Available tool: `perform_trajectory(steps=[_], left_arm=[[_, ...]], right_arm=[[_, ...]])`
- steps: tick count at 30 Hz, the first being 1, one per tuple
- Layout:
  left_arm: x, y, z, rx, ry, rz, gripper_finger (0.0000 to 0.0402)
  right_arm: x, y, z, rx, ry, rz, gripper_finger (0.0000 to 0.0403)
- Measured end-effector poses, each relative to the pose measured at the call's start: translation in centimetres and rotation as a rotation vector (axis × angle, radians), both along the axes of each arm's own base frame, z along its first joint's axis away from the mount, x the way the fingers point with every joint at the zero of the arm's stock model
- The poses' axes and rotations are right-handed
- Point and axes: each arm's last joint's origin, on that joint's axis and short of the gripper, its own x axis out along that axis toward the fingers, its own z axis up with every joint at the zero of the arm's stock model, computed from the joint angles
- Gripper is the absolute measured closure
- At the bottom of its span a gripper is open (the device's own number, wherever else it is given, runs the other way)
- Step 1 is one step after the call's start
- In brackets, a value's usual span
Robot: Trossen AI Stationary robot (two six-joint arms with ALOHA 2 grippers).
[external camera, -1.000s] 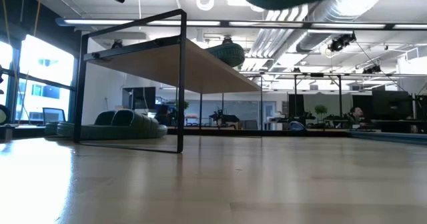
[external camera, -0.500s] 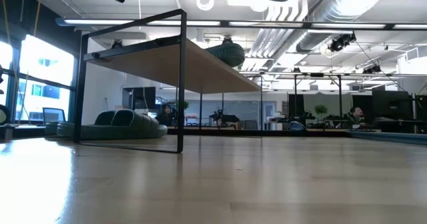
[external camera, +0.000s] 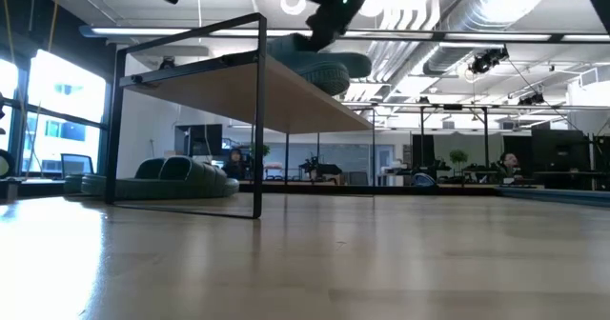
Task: Pick and place slides into the shelf
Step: Put the green slide on the shelf
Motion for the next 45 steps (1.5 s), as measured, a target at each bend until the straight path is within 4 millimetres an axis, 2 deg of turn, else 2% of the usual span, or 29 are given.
perform_trajectory(steps=[2, 7, 18, 28, 45], left_arm=[[0.0, 0.0, 0.0, 0.0, 0.0, 0.0, 0.0401], [0.0, 0.0, 0.0, 0.004, 0.001, 0.01, 0.0401], [0.0, 0.0, 0.0, 0.003, 0.005, 0.014, 0.0401], [0.0, 0.0, -0.1, 0.002, 0.009, 0.014, 0.0401], [0.0, 0.0, -0.1, 0.002, 0.008, 0.014, 0.0401]], right_arm=[[0.5, 0.0, -0.9, 0.039, 0.002, -0.009, 0.0403], [1.3, 0.3, -2.6, 0.006, 0.097, -0.088, 0.0403], [1.5, 1.4, -3.9, 0.093, 0.12, -0.081, 0.0403], [2.0, 2.5, -6.0, 0.092, 0.16, -0.061, 0.0403], [2.1, 2.4, -6.0, 0.099, 0.141, -0.057, 0.0403]])
